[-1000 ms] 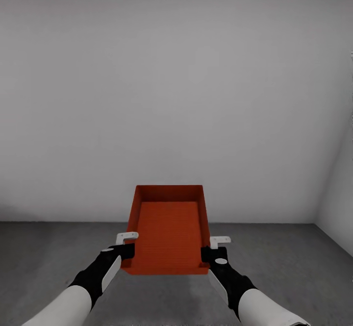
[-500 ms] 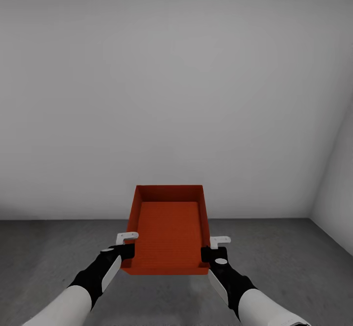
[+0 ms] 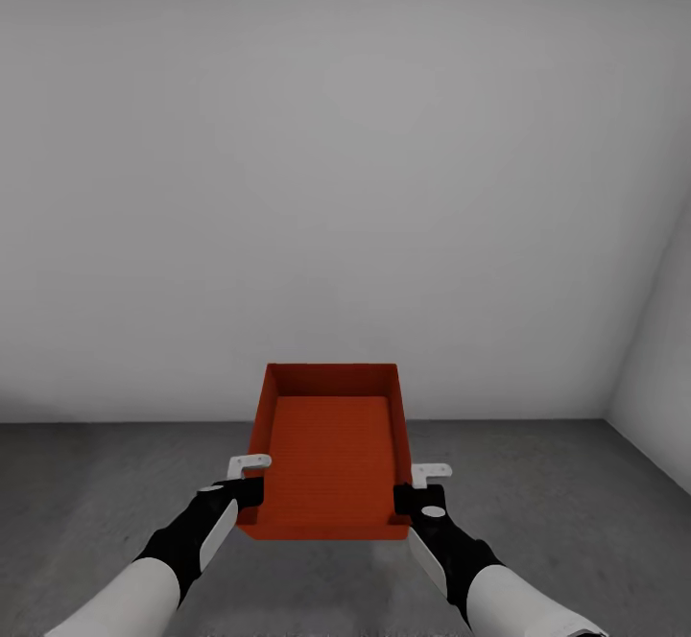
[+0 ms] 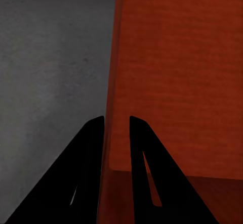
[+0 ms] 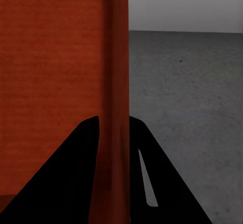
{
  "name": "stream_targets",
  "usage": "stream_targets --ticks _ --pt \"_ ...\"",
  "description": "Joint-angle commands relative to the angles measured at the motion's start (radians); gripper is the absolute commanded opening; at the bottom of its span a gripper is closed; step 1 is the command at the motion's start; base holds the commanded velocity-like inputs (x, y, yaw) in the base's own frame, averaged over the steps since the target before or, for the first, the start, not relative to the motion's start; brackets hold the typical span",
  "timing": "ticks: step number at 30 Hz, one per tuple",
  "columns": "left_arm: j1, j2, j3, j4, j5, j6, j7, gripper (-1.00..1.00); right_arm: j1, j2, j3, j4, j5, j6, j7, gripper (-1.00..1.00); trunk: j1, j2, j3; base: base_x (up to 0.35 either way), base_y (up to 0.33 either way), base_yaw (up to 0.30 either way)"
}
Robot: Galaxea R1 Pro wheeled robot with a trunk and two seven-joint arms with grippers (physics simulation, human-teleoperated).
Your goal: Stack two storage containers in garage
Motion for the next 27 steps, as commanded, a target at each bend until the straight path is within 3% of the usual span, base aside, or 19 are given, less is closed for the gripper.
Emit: stream_targets --ticks 1,27 --pt "-0.001 0.008 0.019 -0.005 -0.006 -0.047 0.015 -1.00 0.000 -0.001 0.020 0.001 -0.029 0.002 0.002 -1.00 0.000 -0.001 -0.003 0.000 0.000 0.000" --pt "-0.001 0.008 0.019 -0.005 -0.006 -0.047 0.015 -1.00 0.000 -0.001 0.020 0.001 -0.029 0.001 0.002 -1.00 0.000 -0.001 -0.045 0.000 0.000 0.000"
